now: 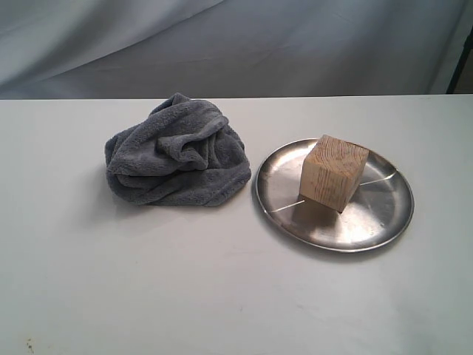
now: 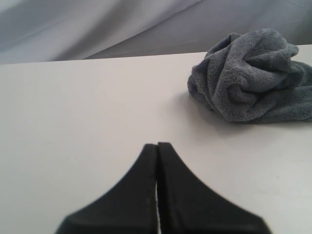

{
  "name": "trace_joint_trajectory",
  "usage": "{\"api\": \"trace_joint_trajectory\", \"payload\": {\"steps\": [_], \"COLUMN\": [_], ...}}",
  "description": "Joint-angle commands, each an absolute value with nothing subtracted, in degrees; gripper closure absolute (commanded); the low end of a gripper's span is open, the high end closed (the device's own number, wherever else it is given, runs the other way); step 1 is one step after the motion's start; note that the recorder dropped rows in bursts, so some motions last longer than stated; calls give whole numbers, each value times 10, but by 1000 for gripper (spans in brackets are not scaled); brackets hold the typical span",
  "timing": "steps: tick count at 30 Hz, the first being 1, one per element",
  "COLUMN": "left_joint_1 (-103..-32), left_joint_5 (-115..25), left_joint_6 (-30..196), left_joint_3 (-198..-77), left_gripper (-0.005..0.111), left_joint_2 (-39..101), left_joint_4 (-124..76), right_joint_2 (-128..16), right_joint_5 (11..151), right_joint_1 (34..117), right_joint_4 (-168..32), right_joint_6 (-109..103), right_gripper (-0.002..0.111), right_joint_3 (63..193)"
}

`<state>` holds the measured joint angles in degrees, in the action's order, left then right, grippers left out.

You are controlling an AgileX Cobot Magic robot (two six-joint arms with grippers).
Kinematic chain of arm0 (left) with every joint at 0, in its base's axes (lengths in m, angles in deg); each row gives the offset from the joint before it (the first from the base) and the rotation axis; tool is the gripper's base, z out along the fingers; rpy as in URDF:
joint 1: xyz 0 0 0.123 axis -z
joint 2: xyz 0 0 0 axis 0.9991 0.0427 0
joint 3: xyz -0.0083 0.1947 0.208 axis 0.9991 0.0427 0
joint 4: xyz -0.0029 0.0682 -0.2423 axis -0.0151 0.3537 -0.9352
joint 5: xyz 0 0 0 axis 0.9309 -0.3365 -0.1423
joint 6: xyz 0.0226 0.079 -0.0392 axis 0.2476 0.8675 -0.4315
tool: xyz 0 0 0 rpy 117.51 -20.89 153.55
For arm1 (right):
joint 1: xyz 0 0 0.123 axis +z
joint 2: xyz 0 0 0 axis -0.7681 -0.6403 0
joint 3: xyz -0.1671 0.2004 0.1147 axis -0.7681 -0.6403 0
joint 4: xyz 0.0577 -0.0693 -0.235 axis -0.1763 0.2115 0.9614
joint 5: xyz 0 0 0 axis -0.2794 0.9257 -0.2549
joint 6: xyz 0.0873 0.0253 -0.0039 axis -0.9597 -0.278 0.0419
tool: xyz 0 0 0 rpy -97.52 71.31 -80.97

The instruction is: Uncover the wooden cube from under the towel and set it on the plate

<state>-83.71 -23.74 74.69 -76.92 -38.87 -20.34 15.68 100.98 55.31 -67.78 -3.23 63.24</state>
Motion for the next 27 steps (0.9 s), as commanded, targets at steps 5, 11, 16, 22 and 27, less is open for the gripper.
{"api": "trace_joint_trajectory", "payload": {"steps": [5,11,16,22,27], "left_joint_1": [-836,-836,-836,-836,-836], "left_joint_5": [-242,-242,-242,-242,-242], "left_joint_6": [745,745,745,745,745], "left_joint_3": [-766,-766,-766,-766,-766], "left_gripper": [107,107,107,107,107], "left_joint_2": [-391,-391,-391,-391,-391], "left_joint_4": [-201,-201,-201,-201,-201], "right_joint_2": [159,159,159,159,159], "right_joint_5": [1010,1010,1010,1010,1010], "right_joint_1": [554,520,520,520,520], "right_joint_4": [-678,-678,-678,-678,-678], "right_joint_6": [-38,-38,-38,-38,-38], "right_gripper": [108,108,108,108,108], "right_joint_3": [631,631,631,631,631]}}
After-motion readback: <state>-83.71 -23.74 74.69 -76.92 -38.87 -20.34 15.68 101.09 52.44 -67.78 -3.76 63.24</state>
